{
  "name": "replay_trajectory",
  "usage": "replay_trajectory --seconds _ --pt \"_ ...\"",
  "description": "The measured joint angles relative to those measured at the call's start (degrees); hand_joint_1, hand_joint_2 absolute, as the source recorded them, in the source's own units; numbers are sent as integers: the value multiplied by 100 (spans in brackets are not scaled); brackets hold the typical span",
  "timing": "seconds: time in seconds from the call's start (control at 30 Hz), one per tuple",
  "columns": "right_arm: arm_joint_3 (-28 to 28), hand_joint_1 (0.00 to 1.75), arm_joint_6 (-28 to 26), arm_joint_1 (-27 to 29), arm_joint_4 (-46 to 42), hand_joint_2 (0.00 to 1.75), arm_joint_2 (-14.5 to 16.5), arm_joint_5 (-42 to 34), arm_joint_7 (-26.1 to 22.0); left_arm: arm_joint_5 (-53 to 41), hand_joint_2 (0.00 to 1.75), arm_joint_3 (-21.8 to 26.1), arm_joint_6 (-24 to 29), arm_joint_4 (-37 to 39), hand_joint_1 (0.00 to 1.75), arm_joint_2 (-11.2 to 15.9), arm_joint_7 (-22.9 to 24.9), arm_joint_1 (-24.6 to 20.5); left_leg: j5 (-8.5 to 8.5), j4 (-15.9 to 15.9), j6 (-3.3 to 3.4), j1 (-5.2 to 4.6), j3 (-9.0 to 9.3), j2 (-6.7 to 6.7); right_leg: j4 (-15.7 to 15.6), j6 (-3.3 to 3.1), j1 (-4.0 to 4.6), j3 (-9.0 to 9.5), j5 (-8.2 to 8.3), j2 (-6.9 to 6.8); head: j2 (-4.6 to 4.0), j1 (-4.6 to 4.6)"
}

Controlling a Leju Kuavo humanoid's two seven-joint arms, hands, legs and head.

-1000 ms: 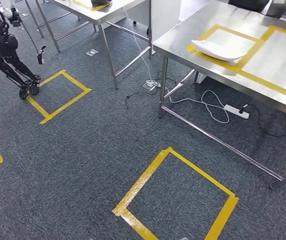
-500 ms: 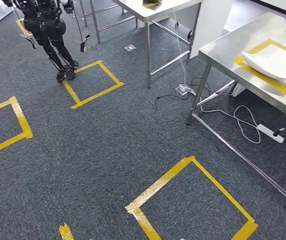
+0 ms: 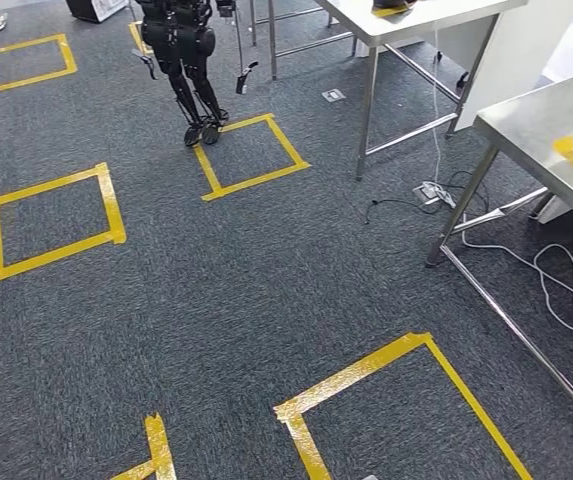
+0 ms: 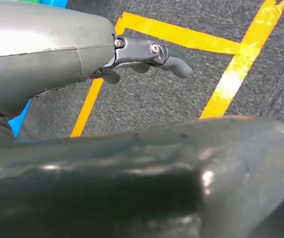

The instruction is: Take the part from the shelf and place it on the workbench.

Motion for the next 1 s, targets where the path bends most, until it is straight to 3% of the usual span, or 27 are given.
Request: replay_trajectory --seconds 0.07,0.13,0.17,0.23,0.3,0.37,0.4,0.43,0.5,0.53,0.6,0.67,0.73,0.8,0.87,0.9,0.93,1.0 --pt "1 0 -1 -5 0 0 -1 12 -8 -6 0 -1 -10 0 0 -6 27 -22 74 -447 64 -44 227 178 3 74 28 10 -55 -123 0 4" --pt "2 0 -2 -28 0 0 -1 30 -12 2 0 -2 -26 3 0 -11 67 -15 36 -485 148 -70 235 123 -8 131 35 55 -90 -235 0 13" --pt "2 0 -2 -46 -1 0 0 42 -12 12 0 -2 -34 5 0 -15 84 1 40 -497 181 -69 237 66 3 159 23 79 -119 -222 -1 18" --pt "2 0 -2 -69 -2 0 1 55 -10 26 0 -1 -46 9 0 -17 98 6 60 -518 258 -56 241 -45 269 198 1 -15 -314 28 -1 35" --pt "2 0 -2 -65 -2 0 1 59 -2 29 0 1 -45 9 0 -16 85 -20 68 -524 315 -53 238 -167 981 201 -3 -382 -666 343 0 56" --pt "2 0 1 -47 -2 0 1 60 6 39 0 1 -43 9 0 -10 68 -40 65 -522 337 -68 242 -320 1641 188 3 -777 -834 440 0 58" --pt "2 0 2 -37 -2 0 1 61 7 45 0 1 -42 9 0 -5 63 -42 63 -521 340 -74 250 -405 1704 176 5 -864 -754 457 0 57" --pt "2 0 4 -26 -2 0 1 61 7 49 0 1 -41 9 0 -1 63 -43 62 -520 339 -77 260 -495 1533 160 5 -843 -562 482 0 57" --pt "2 0 6 -17 -2 0 0 62 6 50 0 1 -41 9 0 2 60 -50 58 -517 331 -80 276 -659 787 118 2 -588 -93 676 0 56" --pt "2 0 7 -14 -1 0 -1 62 5 46 0 1 -42 9 0 1 56 -59 54 -506 317 -83 271 -737 445 103 -7 -452 51 793 0 54" --pt "2 0 7 -21 0 0 -2 63 6 33 0 1 -44 9 0 0 49 -67 62 -500 258 -72 239 -863 145 78 -4 -306 118 923 0 50" --pt "2 0 7 -40 0 0 -2 67 10 25 0 1 -47 11 0 4 48 -49 78 -506 185 -49 211 -953 93 34 0 -254 140 821 0 49" --pt "2 0 -4 -45 0 0 -4 72 13 43 0 1 -55 13 0 8 48 -35 -48 -330 128 -57 128 -759 30 -32 -10 -216 173 675 0 40" --pt "2 0 -14 -32 0 0 -6 73 17 101 0 13 -75 13 0 7 48 -48 -387 271 79 -58 -146 -426 0 -77 -1 -186 169 492 0 31" --pt "2 0 -12 -13 0 0 -6 73 23 148 0 34 -119 13 0 4 48 -54 -646 923 30 -24 -454 -299 2 -92 11 -173 145 300 0 27" --pt "2 0 -11 -7 0 0 -6 73 24 152 0 44 -144 13 0 3 48 -44 -633 1025 10 -4 -499 -274 3 -89 12 -164 132 211 0 27" --pt "2 0 -9 -5 0 0 -6 75 25 142 0 53 -161 13 0 2 51 -31 -513 904 -5 15 -432 -245 4 -80 12 -151 119 131 0 26" --pt "2 0 -1 -10 0 0 -6 92 23 115 0 73 -173 13 0 2 70 -16 -148 196 -17 35 -60 -43 5 -44 13 -103 82 -16 0 25"
